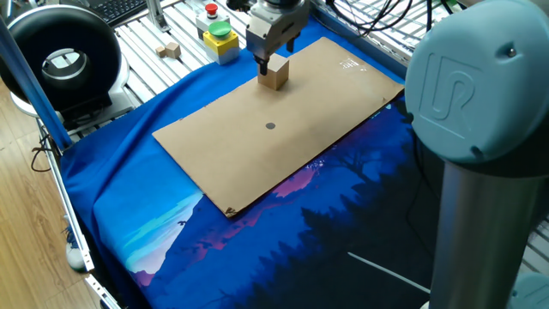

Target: Grab the block and place it at the designated location

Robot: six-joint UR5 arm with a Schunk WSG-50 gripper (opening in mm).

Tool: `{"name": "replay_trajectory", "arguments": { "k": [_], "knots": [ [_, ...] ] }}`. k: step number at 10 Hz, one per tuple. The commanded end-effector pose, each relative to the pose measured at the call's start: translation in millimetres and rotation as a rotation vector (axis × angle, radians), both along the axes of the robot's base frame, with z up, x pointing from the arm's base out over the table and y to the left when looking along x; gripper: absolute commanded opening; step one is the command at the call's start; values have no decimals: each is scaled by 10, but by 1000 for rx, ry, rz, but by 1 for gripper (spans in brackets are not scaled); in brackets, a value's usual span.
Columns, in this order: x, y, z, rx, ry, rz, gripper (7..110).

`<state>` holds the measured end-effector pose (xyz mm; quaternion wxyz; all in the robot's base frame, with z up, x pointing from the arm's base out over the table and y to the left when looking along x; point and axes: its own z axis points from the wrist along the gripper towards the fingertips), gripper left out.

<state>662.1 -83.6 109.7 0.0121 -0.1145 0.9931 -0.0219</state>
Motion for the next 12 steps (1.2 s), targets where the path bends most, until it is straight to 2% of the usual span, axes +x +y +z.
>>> {"name": "replay_trajectory", "arguments": {
  "k": [1, 3, 6, 8, 11, 12],
  "knots": [
    [92, -137, 24, -54, -32, 75, 88],
    [156, -174, 28, -69, -54, 99, 88],
    [258, -279, -28, -56, -65, 130, 88],
    [330, -391, -100, -58, -75, 143, 88],
    [462, -395, -276, -64, -98, 151, 88],
    [464, -383, -288, -60, -99, 150, 88]
  ]
}}
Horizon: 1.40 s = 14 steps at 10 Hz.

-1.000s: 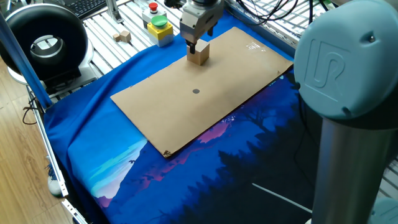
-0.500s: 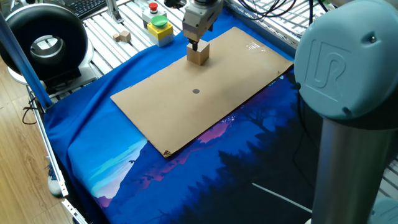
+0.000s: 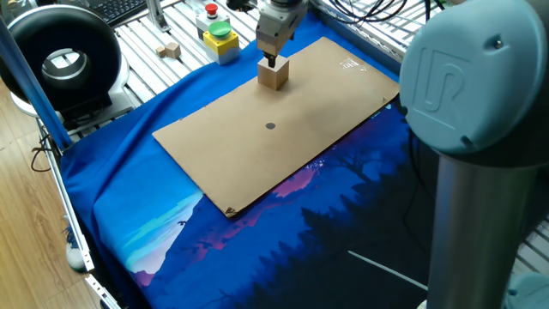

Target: Grab the block and place it at the designated location

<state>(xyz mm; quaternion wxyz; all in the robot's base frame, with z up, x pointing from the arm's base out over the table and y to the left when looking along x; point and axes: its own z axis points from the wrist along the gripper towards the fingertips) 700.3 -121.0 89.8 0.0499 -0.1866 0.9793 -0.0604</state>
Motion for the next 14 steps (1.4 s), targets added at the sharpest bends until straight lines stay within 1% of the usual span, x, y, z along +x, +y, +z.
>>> {"name": "replay_trajectory", "arguments": {
  "k": [1, 2, 3, 6, 8, 14],
  "knots": [
    [86, -2, -98, 13, -17, 3, 88],
    [90, 8, -132, 17, -16, -2, 88],
    [88, 8, -180, 19, -13, -5, 66],
    [71, 81, -301, 51, -3, -17, 66],
    [106, 86, -393, 56, -17, -16, 66],
    [206, 83, -405, 60, -60, -19, 66]
  ]
}}
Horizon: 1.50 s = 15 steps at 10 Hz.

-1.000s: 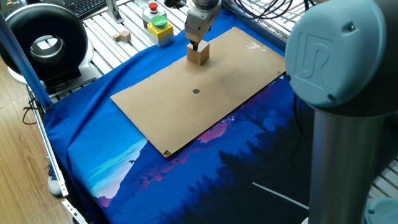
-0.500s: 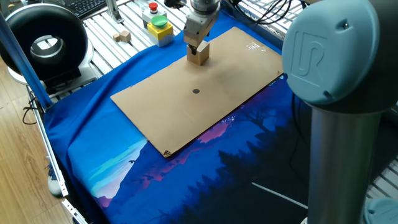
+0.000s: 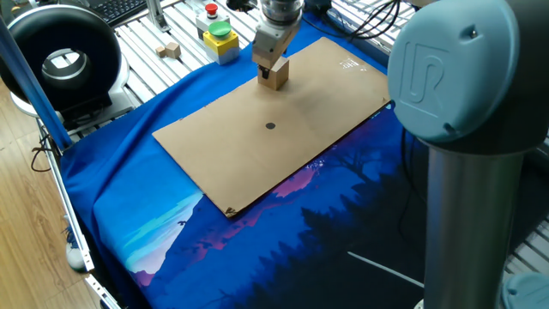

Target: Grab the block and place it at the designated location

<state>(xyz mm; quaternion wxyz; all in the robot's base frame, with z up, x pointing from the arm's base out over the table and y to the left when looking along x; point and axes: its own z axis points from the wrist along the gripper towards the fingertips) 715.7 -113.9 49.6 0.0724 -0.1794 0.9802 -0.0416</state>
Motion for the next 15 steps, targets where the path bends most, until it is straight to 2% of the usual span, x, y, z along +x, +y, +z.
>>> {"name": "replay_trajectory", "arguments": {
  "k": [1, 5, 7, 10, 15],
  "knots": [
    [66, -1, -11, 13, -30, -10, 66],
    [77, -66, -63, 10, -49, -1, 66],
    [70, -65, -86, 24, -58, 3, 66],
    [-3, 27, -226, 64, -73, -11, 66],
    [-97, 239, -289, 76, -80, -45, 66]
  ]
}}
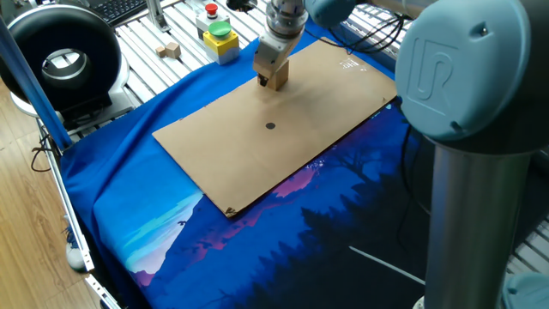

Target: Grab the block and place it at the designated location

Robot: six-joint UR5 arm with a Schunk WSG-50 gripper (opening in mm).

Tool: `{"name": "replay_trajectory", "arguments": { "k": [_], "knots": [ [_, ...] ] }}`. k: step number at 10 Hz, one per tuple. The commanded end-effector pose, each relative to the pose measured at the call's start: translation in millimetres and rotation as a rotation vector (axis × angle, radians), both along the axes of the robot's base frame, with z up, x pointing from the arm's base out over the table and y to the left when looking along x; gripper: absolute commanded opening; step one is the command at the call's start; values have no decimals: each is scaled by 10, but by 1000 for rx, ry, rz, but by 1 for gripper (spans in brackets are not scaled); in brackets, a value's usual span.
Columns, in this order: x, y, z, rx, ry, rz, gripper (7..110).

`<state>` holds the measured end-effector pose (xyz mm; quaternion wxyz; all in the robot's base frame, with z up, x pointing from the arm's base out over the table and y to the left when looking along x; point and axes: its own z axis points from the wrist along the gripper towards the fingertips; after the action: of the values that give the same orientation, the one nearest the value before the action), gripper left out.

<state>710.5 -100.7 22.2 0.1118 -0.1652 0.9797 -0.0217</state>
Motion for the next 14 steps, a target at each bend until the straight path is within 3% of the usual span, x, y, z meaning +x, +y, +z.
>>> {"name": "replay_trajectory", "arguments": {
  "k": [1, 3, 6, 10, 14],
  "knots": [
    [-86, 145, 37, 24, -2, -31, 66],
    [-132, 190, 126, 34, 7, -38, 66],
    [-146, 324, 79, 45, -6, -61, 66],
    [16, 293, 42, 15, -32, -57, 66],
    [38, 517, 105, 36, -44, -69, 66]
  ]
}}
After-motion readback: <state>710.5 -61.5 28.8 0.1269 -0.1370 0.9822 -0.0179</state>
